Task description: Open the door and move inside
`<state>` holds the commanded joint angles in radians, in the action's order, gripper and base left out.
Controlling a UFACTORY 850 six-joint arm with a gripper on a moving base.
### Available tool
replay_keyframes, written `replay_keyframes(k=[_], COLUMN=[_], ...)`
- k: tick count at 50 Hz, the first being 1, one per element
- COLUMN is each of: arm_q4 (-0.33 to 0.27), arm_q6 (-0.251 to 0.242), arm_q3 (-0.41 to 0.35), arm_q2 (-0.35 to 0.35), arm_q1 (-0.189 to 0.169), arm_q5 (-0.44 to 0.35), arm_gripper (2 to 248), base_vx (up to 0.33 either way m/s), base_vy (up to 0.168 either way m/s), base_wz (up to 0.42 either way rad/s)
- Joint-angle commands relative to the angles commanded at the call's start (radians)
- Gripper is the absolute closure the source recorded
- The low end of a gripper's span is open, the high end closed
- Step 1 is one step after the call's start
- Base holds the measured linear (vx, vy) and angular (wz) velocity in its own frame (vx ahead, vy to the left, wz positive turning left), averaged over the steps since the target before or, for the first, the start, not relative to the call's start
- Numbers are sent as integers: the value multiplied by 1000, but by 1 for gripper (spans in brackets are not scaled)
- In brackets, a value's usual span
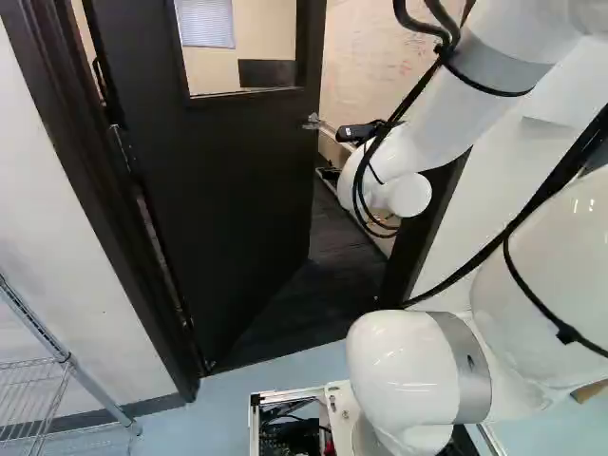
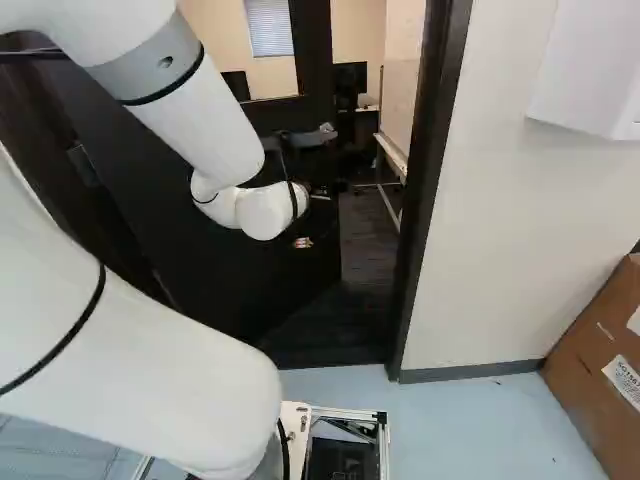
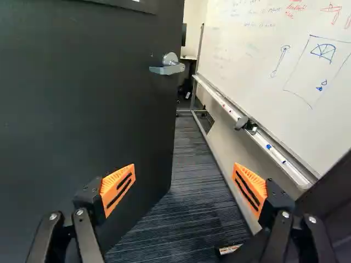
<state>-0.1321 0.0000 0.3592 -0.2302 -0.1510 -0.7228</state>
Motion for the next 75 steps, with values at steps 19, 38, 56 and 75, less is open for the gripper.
replay_keyframes(k=[19,38,56,75], arm_q4=[0,0,0,0], arm_q6=[0,0,0,0], arm_q3=[0,0,0,0], arm_q2=[0,0,0,0], arm_q1=[0,0,0,0], arm_q5=[0,0,0,0], arm_gripper=[3,3,3,3], base_vx=[95,92,79,76], base_vy=[70,74,72,74], base_wz=[-17,-12,-16,-16])
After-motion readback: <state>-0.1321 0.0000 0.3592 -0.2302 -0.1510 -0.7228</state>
